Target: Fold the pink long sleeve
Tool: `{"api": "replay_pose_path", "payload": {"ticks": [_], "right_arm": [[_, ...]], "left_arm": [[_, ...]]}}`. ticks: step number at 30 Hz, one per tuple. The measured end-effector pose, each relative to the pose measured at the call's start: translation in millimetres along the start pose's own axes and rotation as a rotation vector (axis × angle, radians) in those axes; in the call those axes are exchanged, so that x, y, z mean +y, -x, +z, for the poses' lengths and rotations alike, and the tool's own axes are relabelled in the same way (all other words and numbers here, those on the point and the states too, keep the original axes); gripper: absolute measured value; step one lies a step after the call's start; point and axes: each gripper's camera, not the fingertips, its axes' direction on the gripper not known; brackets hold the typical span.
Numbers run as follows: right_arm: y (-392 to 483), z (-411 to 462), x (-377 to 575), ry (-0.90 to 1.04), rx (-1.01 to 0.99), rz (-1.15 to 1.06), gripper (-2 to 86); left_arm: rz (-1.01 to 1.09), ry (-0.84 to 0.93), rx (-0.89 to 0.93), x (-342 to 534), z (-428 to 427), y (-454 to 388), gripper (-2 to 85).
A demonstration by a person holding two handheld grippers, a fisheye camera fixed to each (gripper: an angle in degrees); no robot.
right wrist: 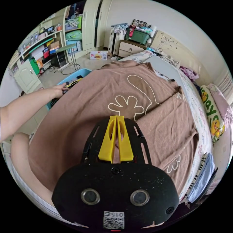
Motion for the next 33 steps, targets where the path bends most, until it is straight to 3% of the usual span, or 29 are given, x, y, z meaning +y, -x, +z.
{"api": "replay_pose_path", "payload": {"ticks": [7, 10, 13, 16, 19, 22, 24, 26, 29, 33], "right_arm": [[-7, 12, -1, -0.001, -0.073, 0.033, -0.6], [2, 16, -2, -0.003, -0.022, 0.010, -0.6], [6, 18, -3, -0.004, 0.008, -0.004, -0.6], [1, 18, -5, -0.005, -0.009, 0.004, -0.6], [-1, 18, -8, -0.005, 0.000, 0.000, -0.7], [-8, 16, -11, -0.004, -0.010, 0.006, -0.7], [-16, 13, -14, -0.004, -0.027, 0.015, -0.8], [-28, 7, -16, -0.007, -0.057, 0.042, -0.9], [-75, -33, -8, -0.110, -0.271, 0.198, -0.9], [-151, -95, 41, -0.280, -0.401, 0.402, -0.5]], "left_arm": [[-0.066, 0.057, 0.002, -58, 54, 25, 15.5], [-0.003, 0.083, 0.044, -69, 74, 20, 9.6], [0.130, -0.046, -0.051, -58, 66, -10, 4.3], [0.295, -0.219, -0.115, -26, 51, -65, 2.3], [0.590, -0.344, -0.232, 36, 57, -156, 1.7], [1.039, -0.359, -0.290, 149, 93, -246, 1.6], [1.456, -0.211, -0.383, 267, 147, -275, 2.1], [1.648, -0.058, -0.482, 339, 186, -257, 2.9], [1.635, 0.243, -0.669, 385, 236, -196, 4.7], [1.318, 0.473, -0.766, 364, 255, -141, 6.2]]}}
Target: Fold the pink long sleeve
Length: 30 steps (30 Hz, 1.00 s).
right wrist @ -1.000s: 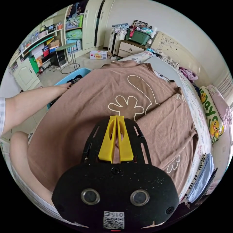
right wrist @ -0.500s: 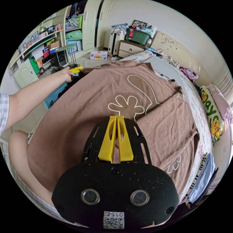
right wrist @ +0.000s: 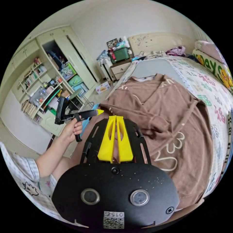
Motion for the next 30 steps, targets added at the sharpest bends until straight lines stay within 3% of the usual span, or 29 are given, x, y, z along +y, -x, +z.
{"api": "replay_pose_path", "payload": {"ticks": [5, 11, 16, 20, 23, 26, 30], "right_arm": [[-69, -50, -1, 0.039, 0.110, 0.086, 3.4], [-115, -42, -52, 0.142, 0.050, 0.139, 12.9], [-115, -2, -104, 0.333, -0.030, 0.066, 3.0], [-58, -28, -98, 0.351, -0.097, -0.154, 2.0], [-33, -25, -62, 0.535, -0.097, -0.247, 3.0], [-42, -15, -36, 0.655, -0.087, -0.179, 5.4], [-82, -43, -46, 0.507, -0.148, 0.064, 8.0]], "left_arm": [[-0.131, -0.083, 0.037, 19, -14, 19, 6.7], [-0.281, -0.151, 0.150, 16, -9, 66, 8.1], [-0.344, -0.151, 0.237, -2, -5, 96, 9.1], [-0.490, -0.198, 0.302, 1, -6, 133, 9.5], [-0.654, -0.254, 0.377, 15, -2, 161, 9.2], [-0.711, -0.267, 0.437, 19, 5, 172, 9.1], [-0.670, -0.244, 0.412, 9, -2, 168, 9.2]]}}
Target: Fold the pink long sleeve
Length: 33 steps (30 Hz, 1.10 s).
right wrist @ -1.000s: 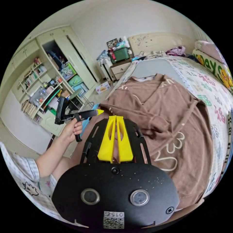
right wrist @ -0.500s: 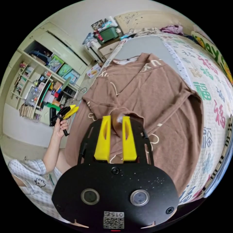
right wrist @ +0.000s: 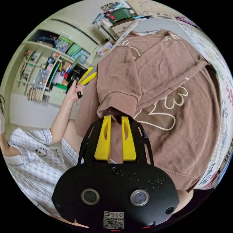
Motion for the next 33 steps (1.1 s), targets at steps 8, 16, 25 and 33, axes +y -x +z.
{"api": "replay_pose_path", "payload": {"ticks": [8, 16, 25, 33], "right_arm": [[-18, -62, -1, -0.173, -0.377, -0.036, 7.6], [-55, -69, -19, -0.197, -0.167, 0.186, 13.6], [-63, -28, -43, -0.005, -0.183, 0.276, 6.7], [-37, -54, -49, -0.015, -0.106, 0.167, 0.8]], "left_arm": [[0.057, 0.040, -0.067, -8, 4, -11, 8.4], [0.531, 0.371, 0.064, 44, 47, -104, 8.3], [0.790, 0.905, -0.151, 107, 135, -126, 7.5], [0.609, 0.644, 0.135, 47, 58, -110, 7.3]]}}
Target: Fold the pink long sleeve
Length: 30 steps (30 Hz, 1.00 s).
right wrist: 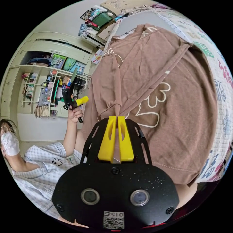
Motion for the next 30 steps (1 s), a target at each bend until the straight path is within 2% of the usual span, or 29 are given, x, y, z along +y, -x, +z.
{"api": "replay_pose_path", "payload": {"ticks": [3, 6, 9, 14, 17, 20, 23, 26, 30], "right_arm": [[10, -18, -1, -0.031, 0.081, -0.023, 0.5], [12, -19, -2, -0.008, 0.125, -0.028, 0.4], [11, -13, -1, -0.001, 0.184, -0.008, 0.4], [5, -5, -1, -0.024, 0.222, 0.035, 0.5], [3, 3, -2, -0.013, 0.242, 0.055, 0.6], [1, 15, -1, 0.015, 0.269, 0.068, 1.0], [-3, 24, 4, 0.016, 0.334, 0.086, 1.7], [3, 20, 19, -0.068, 0.369, 0.104, 2.6], [47, 38, 35, -0.098, 0.313, -0.083, 5.0]], "left_arm": [[-0.193, -0.257, -0.037, 23, -54, 33, 7.3], [-0.343, -0.434, -0.094, 47, -91, 56, 7.6], [-0.415, -0.504, -0.121, 61, -112, 68, 8.2], [-0.478, -0.536, -0.237, 71, -127, 80, 8.0], [-0.542, -0.571, -0.214, 84, -130, 101, 2.5], [-0.572, -0.600, -0.180, 97, -135, 110, 1.4], [-0.521, -0.578, -0.217, 94, -134, 94, 5.2], [-0.422, -0.529, -0.257, 86, -129, 67, 6.6], [-0.261, -0.461, -0.297, 75, -110, 30, 6.7]]}}
